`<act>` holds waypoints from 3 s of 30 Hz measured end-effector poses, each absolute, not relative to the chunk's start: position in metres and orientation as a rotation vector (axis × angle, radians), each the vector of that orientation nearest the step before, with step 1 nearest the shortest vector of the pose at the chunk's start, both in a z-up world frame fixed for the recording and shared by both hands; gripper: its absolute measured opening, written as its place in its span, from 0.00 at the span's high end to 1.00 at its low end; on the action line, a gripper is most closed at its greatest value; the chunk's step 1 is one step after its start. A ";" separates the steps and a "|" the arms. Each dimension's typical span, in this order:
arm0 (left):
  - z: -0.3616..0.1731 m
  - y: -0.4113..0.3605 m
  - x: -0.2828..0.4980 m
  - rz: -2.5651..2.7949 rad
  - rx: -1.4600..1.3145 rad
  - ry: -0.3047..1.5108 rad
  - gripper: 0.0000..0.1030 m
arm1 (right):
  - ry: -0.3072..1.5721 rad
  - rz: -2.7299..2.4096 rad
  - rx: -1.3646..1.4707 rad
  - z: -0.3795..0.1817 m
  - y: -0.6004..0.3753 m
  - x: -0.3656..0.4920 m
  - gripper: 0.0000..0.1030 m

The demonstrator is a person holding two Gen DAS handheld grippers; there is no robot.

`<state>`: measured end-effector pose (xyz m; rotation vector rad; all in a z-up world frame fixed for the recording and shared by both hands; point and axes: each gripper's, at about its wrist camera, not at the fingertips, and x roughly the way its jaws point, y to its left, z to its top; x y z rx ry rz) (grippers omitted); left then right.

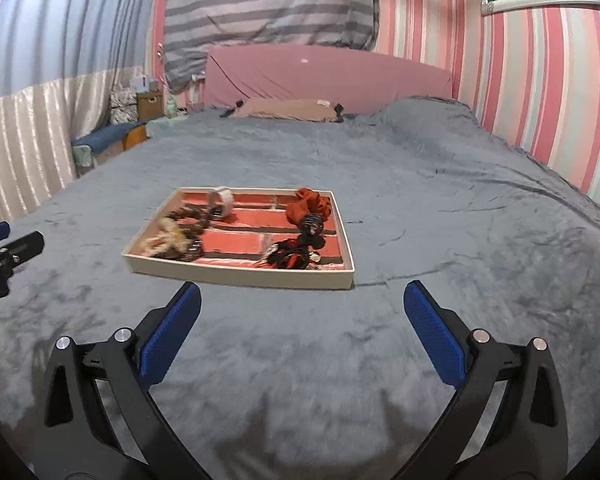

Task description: Organize jewelry

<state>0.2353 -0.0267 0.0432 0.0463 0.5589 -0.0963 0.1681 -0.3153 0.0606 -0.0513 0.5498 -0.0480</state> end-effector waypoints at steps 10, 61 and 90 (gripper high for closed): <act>0.067 -0.009 0.134 -0.130 0.005 0.507 0.04 | 0.493 -0.035 -0.047 0.088 -0.289 0.073 0.04; 0.075 -0.015 0.050 -0.125 0.017 0.442 0.04 | 0.446 -0.121 -0.033 0.094 -0.271 -0.004 0.04; 0.077 -0.016 0.045 -0.127 0.040 0.421 0.04 | 0.443 -0.142 -0.036 0.097 -0.272 -0.007 0.04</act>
